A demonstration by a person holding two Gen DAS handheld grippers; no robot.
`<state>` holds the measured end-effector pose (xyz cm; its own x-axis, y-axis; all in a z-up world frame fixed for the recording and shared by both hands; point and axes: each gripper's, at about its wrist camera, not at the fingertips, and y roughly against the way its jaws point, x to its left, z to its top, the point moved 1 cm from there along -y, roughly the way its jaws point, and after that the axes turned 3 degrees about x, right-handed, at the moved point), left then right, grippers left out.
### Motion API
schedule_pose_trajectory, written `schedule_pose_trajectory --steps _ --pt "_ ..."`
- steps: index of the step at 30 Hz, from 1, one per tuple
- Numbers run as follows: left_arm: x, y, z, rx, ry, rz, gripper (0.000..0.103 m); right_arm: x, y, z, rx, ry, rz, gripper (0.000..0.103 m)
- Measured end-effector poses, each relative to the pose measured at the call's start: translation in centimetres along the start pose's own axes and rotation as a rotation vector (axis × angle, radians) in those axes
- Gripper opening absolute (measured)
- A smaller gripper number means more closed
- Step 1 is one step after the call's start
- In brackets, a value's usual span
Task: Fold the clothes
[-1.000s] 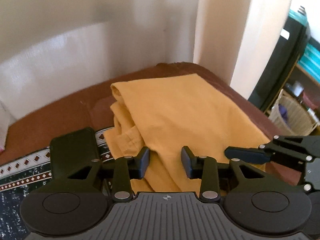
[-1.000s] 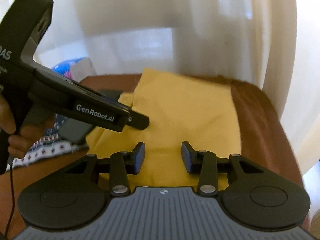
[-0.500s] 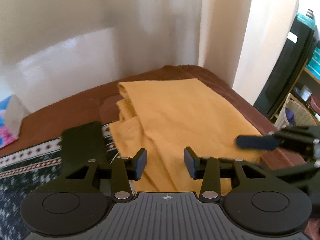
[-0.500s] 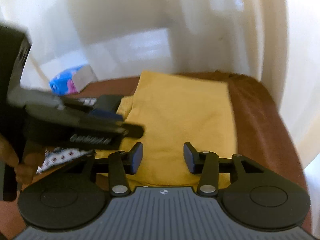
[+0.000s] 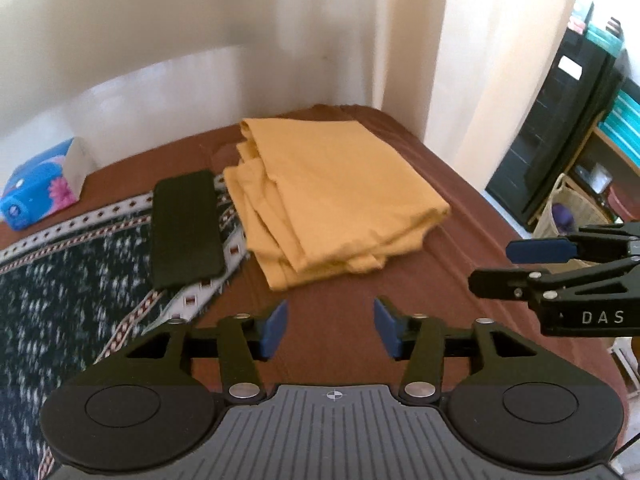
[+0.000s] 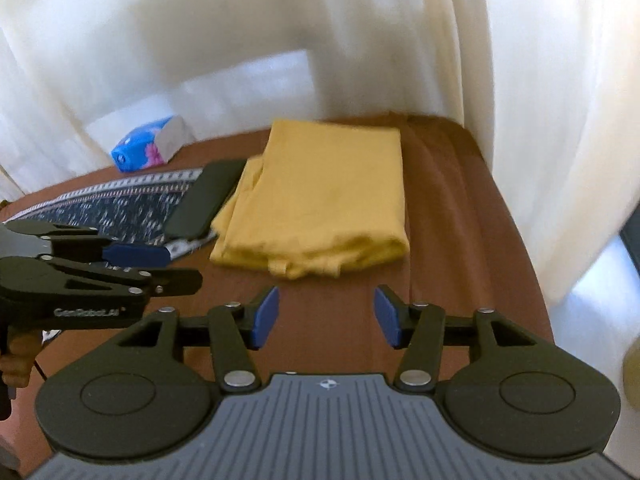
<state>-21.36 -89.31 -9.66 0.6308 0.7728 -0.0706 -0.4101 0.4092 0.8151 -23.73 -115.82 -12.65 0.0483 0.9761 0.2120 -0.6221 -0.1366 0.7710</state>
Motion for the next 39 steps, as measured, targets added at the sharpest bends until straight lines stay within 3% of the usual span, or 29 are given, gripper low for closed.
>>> schedule_pose_trajectory --steps 3,4,5,11,17,22,31,39 --pt "-0.2 1.2 0.3 -0.028 0.036 0.018 0.103 0.1 1.6 -0.2 -0.012 -0.003 0.020 0.085" --pt "-0.2 1.6 0.4 -0.034 0.051 0.023 0.103 0.1 2.1 -0.1 -0.028 -0.002 0.023 0.098" --pt "-0.2 1.8 0.6 -0.033 0.065 0.030 0.103 0.0 2.5 0.1 -0.043 -0.009 0.018 0.103" --pt "-0.2 2.4 2.1 -0.018 0.138 0.080 0.103 0.1 4.6 2.0 -0.104 -0.010 0.026 0.103" --pt "-0.5 1.5 2.9 0.008 0.164 0.143 0.103 0.6 3.9 2.4 -0.056 0.068 0.009 0.103" --pt "-0.3 1.1 2.9 0.011 0.203 0.127 0.103 0.2 3.1 2.2 -0.035 0.071 -0.006 0.103" --pt "-1.2 1.6 2.9 -0.049 0.145 0.205 0.103 0.1 2.4 2.4 -0.025 0.082 -0.020 0.103" --pt "-0.9 1.2 3.1 -0.028 0.151 0.185 0.103 -0.1 1.8 2.7 -0.014 0.084 -0.018 0.103"
